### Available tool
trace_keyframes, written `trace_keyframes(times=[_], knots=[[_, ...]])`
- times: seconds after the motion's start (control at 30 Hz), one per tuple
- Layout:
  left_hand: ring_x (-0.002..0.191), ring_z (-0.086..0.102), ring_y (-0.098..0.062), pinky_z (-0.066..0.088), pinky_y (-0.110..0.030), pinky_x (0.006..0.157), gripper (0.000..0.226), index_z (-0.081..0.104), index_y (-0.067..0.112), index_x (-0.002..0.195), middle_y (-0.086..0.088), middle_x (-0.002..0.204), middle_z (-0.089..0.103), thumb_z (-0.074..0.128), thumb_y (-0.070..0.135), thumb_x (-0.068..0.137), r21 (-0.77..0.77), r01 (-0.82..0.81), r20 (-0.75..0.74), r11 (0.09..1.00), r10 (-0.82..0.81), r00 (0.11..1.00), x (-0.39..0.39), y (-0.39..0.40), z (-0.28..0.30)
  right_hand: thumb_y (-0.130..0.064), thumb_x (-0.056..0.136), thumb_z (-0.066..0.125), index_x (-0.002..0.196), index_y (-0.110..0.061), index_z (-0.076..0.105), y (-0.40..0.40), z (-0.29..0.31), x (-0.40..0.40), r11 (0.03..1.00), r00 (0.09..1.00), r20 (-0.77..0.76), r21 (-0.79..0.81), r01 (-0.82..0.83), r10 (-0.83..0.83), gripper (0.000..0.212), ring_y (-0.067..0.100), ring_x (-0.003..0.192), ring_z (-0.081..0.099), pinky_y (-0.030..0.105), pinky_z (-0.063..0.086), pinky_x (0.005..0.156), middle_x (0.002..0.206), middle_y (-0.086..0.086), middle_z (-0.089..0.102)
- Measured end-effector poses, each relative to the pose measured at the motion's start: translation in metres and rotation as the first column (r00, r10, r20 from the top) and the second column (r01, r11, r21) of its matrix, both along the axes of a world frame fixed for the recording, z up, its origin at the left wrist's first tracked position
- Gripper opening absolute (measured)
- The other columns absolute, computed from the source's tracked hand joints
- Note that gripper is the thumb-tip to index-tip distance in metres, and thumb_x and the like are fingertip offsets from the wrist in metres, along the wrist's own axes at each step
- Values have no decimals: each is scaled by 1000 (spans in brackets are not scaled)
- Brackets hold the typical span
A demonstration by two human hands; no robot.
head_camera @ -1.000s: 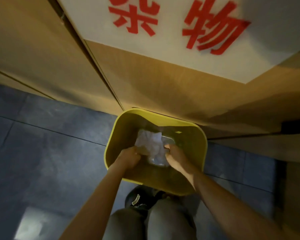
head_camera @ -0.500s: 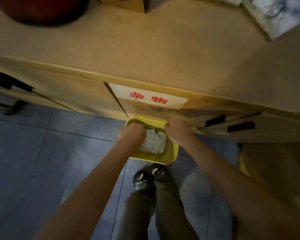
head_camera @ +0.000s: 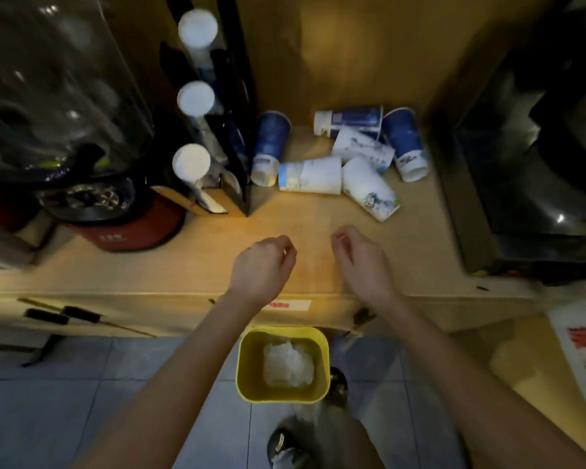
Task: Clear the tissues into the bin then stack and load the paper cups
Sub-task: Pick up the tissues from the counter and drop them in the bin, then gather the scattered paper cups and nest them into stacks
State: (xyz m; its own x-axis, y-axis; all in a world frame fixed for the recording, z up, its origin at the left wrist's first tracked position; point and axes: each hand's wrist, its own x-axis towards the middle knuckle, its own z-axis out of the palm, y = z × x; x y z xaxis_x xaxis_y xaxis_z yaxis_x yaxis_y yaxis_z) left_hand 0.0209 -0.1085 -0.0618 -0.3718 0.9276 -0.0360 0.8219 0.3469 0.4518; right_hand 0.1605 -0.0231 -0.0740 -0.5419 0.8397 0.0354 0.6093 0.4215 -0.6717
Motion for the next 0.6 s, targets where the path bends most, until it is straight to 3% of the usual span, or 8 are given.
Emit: trace_keyframes(times=[0.2,0.37,0.6], knots=[[116,52,-24,48,-38,89,51,30,17,137,-9,132,49,49,27,91,104,-59,187,993,39,982,14,35,6,-23,94,44,117,-16,47,55,24,9,996,995,-63,-45,72,-75,24,18,85,57,33,45,73,92,-3,55],[134,34,-25,36,-40,106,62,21,16,143,-8,148,33,50,30,90,13,-35,103,999,33,994,10,73,-6,-20,92,48,127,-11,42,101,9,7,996,998,-7,-72,61,-62,36,26,111,53,41,47,91,120,11,57],[143,15,-23,23,-40,114,71,7,18,145,-7,157,12,49,35,90,-176,-40,-77,983,27,997,-2,137,-20,-27,86,56,139,-11,28,156,-27,-6,998,963,265,48,46,-57,62,29,131,32,40,30,110,143,12,39]])
